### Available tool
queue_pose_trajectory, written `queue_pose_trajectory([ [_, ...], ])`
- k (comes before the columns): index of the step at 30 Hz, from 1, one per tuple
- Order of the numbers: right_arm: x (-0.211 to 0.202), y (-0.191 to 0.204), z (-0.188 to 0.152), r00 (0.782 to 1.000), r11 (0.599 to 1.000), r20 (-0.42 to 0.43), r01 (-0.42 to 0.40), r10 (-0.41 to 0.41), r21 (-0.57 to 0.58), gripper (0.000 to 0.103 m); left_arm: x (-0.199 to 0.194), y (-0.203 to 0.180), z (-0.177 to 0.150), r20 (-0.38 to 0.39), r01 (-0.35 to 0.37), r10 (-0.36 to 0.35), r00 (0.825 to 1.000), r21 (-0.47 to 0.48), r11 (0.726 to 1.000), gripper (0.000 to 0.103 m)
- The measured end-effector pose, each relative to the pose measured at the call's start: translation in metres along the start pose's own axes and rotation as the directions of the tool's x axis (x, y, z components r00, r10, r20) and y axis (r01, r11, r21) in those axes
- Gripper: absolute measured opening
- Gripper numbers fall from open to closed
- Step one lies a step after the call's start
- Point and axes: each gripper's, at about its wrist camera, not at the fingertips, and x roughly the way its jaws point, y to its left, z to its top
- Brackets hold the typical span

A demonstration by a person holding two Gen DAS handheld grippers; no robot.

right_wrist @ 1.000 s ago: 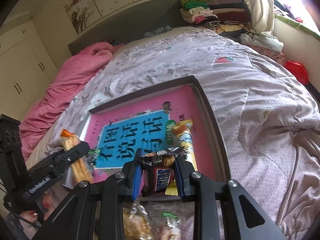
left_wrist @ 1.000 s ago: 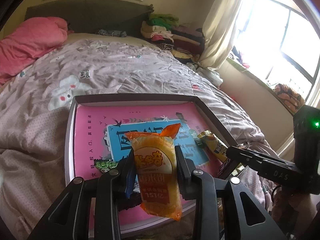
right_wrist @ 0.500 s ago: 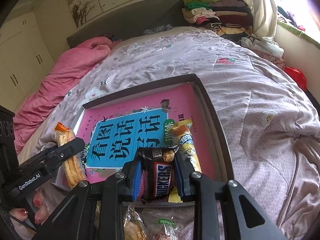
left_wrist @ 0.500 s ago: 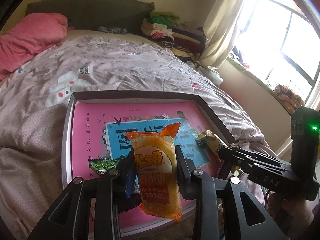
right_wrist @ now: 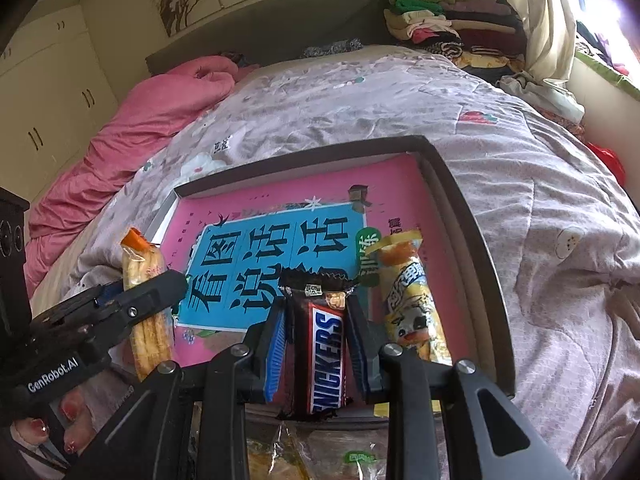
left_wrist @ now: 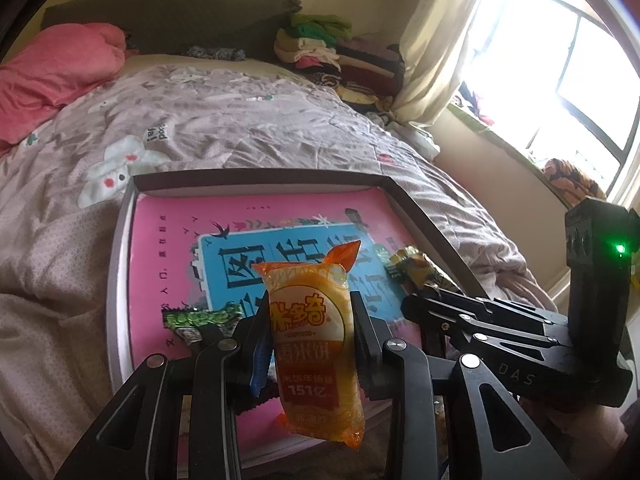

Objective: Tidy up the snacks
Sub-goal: 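Lower the orange bread packet into the tray and open the left tool while the right releases the Snickers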

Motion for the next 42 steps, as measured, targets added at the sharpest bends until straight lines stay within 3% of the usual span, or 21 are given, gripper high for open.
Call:
queue_pose_trajectory([
  [30,-0.005,-0.012,-0.012,0.999,1.000,-0.039,0.022,-0.022,0.019,0.031,0.015,-0.015,-0.011,-0.088,-0.003,0.008,0.996,0.051,0.999,0.035],
  [42,-0.013,-0.019,-0.017,0.998,0.999,-0.039,0.046,-0.045,0.029,0.031,0.020,-0.021,-0.015,-0.088,-0.064,0.074,0.993,0.115,0.991,0.035],
])
